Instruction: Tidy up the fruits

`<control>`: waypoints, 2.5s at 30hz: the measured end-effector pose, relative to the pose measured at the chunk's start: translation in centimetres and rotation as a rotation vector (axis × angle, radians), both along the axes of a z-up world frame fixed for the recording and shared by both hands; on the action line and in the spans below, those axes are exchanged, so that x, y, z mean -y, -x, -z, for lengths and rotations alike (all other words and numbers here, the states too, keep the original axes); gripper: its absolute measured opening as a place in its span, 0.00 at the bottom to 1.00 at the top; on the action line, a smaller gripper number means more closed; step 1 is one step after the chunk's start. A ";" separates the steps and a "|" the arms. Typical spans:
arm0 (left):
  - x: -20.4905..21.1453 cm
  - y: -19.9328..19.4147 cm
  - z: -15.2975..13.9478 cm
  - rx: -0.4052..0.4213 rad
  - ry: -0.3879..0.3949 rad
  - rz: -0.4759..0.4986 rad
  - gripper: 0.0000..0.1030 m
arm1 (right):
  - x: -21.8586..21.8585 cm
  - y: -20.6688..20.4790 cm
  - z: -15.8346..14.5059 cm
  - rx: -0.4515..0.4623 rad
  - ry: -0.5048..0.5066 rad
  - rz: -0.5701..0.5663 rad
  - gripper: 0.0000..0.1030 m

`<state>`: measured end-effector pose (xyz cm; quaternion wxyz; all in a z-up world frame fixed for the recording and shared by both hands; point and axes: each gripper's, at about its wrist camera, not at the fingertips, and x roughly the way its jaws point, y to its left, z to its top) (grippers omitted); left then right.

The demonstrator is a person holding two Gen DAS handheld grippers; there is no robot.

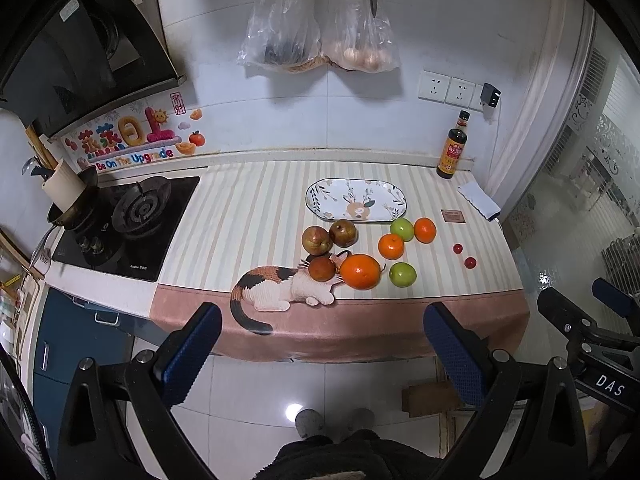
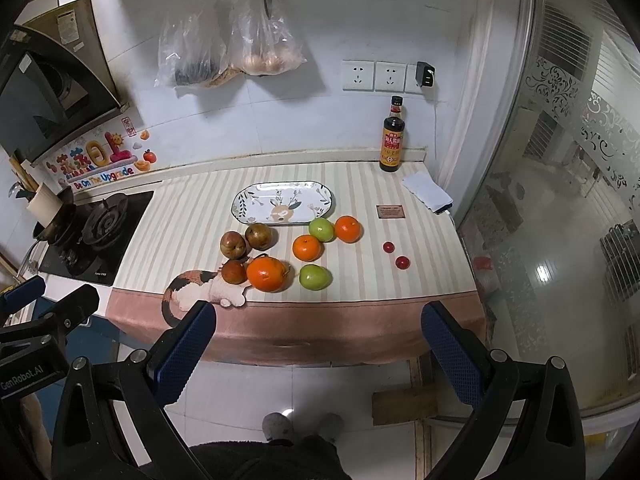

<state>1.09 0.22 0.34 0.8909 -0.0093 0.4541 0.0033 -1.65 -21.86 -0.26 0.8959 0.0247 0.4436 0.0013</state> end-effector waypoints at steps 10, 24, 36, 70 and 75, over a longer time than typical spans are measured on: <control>-0.1 -0.3 -0.3 0.003 -0.007 0.004 1.00 | 0.0 -0.6 -0.5 0.000 -0.005 0.003 1.00; -0.2 0.0 -0.2 0.010 -0.014 0.009 1.00 | 0.4 -1.0 -0.8 0.002 -0.005 0.008 1.00; -0.1 0.2 -0.5 0.017 -0.019 0.010 1.00 | 0.7 -0.8 -0.9 0.007 -0.009 0.011 1.00; 1.5 1.4 -1.6 0.049 -0.023 -0.024 1.00 | 3.6 0.8 -0.8 0.019 -0.085 0.017 1.00; 1.5 -0.4 0.0 0.110 -0.131 -0.126 1.00 | 4.7 -2.0 2.4 -0.003 -0.115 0.007 1.00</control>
